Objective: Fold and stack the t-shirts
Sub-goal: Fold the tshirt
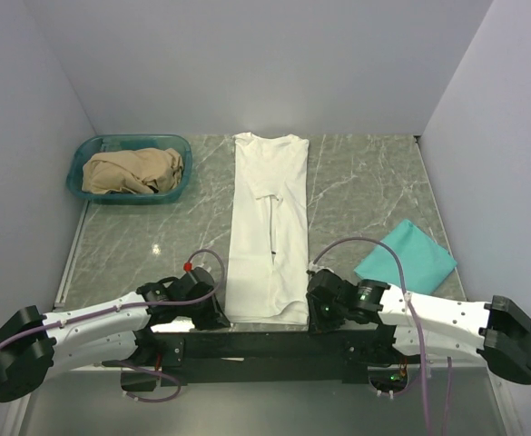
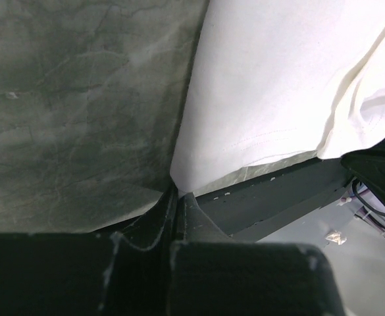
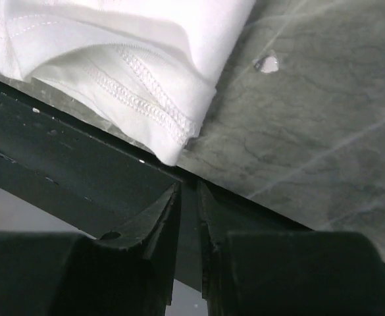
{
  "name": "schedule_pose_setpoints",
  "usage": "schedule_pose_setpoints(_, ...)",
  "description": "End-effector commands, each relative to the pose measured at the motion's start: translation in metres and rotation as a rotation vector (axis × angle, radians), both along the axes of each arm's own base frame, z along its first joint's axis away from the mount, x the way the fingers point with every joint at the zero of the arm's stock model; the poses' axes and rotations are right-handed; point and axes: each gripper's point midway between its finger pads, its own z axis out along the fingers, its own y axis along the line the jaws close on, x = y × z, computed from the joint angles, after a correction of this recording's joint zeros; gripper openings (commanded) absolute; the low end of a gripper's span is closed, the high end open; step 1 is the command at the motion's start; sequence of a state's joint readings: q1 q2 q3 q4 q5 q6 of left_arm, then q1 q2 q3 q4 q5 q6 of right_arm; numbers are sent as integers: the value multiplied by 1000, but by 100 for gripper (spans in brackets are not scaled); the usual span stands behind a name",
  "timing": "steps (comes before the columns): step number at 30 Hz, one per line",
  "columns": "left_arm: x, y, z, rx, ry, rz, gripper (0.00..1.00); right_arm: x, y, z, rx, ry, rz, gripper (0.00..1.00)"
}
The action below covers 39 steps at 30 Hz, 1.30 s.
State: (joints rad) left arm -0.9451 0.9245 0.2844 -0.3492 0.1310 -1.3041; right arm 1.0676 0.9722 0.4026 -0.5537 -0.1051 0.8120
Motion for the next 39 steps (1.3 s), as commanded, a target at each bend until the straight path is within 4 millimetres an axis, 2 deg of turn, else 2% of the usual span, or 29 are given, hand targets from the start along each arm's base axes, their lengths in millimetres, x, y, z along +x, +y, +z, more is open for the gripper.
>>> schedule_pose_setpoints(1, 0, 4, -3, 19, -3, 14, 1, 17, 8, 24, 36, -84, -56, 23)
schedule_pose_setpoints(3, 0, 3, -2, 13, -6, 9, 1, 35, 8, 37, 17, -172, -69, 24)
schedule_pose_setpoints(4, 0, 3, -3, 16, -5, 8, 0, 45, 17, 54, 38, -214, -76, 25)
schedule_pose_setpoints(7, 1, 3, -2, 14, -8, 9, 1, 70, 25, 70, 27, -288, -88, 25)
schedule_pose_setpoints(10, 1, 3, -2, 13, -11, 12, 1, 88, 40, 67, 48, -283, -83, 25)
schedule_pose_setpoints(13, 1, 3, -1, 9, -13, 14, 1, 96, 50, 54, 11, -258, -62, 23)
schedule_pose_setpoints(15, 2, 3, -1, 9, -16, 17, 0, 94, 55, 43, -4, -226, -37, 21)
schedule_pose_setpoints(18, 2, 4, -2, 17, -15, 21, 1, 76, 58, 29, 8, -152, 7, 20)
schedule_pose_setpoints(26, 1, 6, -4, 22, -11, 27, 0, 30, 43, 13, 18, -36, 26, 20)
schedule_pose_setpoints(31, 0, 9, -7, 37, -4, 24, 1, 25, 30, 0, -12, -24, -10, 20)
schedule_pose_setpoints(35, 0, 9, -5, 39, -9, 25, 1, 27, 30, 6, 0, -39, -26, 22)
schedule_pose_setpoints(39, 1, 9, -2, 32, -15, 32, 1, 35, 26, 30, 39, -109, -78, 28)
